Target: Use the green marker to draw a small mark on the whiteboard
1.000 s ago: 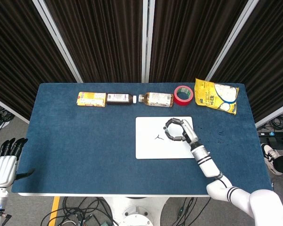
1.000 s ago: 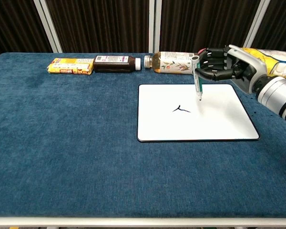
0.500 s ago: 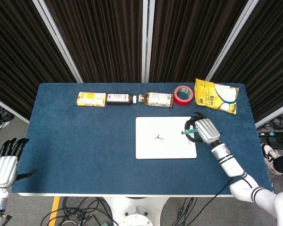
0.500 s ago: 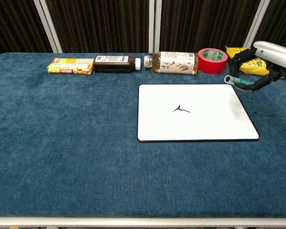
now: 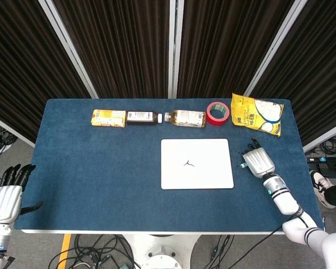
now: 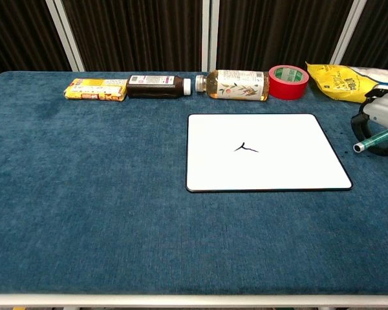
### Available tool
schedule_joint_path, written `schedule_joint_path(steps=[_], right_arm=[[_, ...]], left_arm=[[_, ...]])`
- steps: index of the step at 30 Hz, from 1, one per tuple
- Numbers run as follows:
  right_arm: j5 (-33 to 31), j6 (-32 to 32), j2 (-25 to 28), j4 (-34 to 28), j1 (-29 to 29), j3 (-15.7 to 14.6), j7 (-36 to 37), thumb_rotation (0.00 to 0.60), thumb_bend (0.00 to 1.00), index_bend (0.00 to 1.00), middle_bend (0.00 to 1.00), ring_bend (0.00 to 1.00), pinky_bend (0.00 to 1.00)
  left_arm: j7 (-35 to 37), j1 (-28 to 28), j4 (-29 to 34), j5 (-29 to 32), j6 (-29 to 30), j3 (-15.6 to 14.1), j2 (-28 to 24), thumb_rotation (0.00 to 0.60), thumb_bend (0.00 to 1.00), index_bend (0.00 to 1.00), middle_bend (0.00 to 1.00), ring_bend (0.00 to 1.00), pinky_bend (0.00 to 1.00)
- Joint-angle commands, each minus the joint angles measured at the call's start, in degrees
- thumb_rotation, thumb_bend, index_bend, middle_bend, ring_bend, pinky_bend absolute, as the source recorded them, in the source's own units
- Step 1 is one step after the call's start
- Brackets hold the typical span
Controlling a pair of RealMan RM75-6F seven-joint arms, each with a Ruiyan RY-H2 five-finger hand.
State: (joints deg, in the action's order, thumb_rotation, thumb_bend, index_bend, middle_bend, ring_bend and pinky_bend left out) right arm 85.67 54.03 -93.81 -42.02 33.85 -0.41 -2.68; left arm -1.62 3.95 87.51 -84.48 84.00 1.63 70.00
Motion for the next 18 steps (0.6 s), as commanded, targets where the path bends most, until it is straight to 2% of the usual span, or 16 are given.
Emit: schedule_joint_path(steps=[1, 3, 6, 8, 11, 13, 18], right_arm=[[-0.3, -0.4, -0.2, -0.1, -0.6, -0.2, -1.0, 0.6, 0.53, 0.35, 0.34, 0.08, 0.01], [-0.6, 0.3, 0.6, -1.6, -1.2, -0.1, -1.1, 0.6, 0.52, 0.22, 0.26, 0.02, 0.0], [-1.1, 2.5, 3.1, -5.5, -2.6, 0.4, -1.3, 0.6, 0.52, 0.11, 0.2, 0.0, 0.0], [-1.5, 5.3, 5.3, -8.7, -4.0, 1.0, -1.3, 0.6, 0.53, 0.09, 0.19, 0.0, 0.0], [-2.5, 12.3, 10.3, -16.7, -7.6, 2.6, 0.1, 0.6, 0.52, 0.09, 0.19, 0.0, 0.0], [-3.6, 18.4, 15.1, -24.9, -11.4, 3.9, 2.8, 0.6, 0.52, 0.09, 0.21, 0.01, 0.0], [-4.4, 27.8, 24.3, -39.1, -19.1, 3.8, 8.3, 0.6, 0.52, 0.16, 0.26, 0.07, 0.0]], left_arm=[[0.0, 0.0, 0.0, -0.1, 0.0, 0.0, 0.0, 0.6, 0.0, 0.11, 0.09, 0.0, 0.0], [-0.1, 0.1, 0.0, -0.2, 0.1, 0.0, 0.0, 0.6, 0.0, 0.11, 0.09, 0.0, 0.0], [0.0, 0.3, 0.0, -0.3, 0.0, 0.1, -0.1, 0.6, 0.0, 0.11, 0.09, 0.0, 0.0], [0.1, 0.3, -0.1, -0.4, 0.1, 0.2, -0.1, 0.6, 0.0, 0.11, 0.09, 0.0, 0.0], [0.2, 0.4, -0.3, -0.5, 0.2, 0.2, 0.1, 0.6, 0.0, 0.11, 0.09, 0.0, 0.0], [0.5, 0.5, -0.6, -0.7, 0.4, 0.3, 0.5, 0.6, 0.0, 0.11, 0.09, 0.0, 0.0], [0.7, 0.8, -1.6, -1.5, 0.7, 0.3, 1.6, 0.6, 0.0, 0.11, 0.09, 0.0, 0.0]])
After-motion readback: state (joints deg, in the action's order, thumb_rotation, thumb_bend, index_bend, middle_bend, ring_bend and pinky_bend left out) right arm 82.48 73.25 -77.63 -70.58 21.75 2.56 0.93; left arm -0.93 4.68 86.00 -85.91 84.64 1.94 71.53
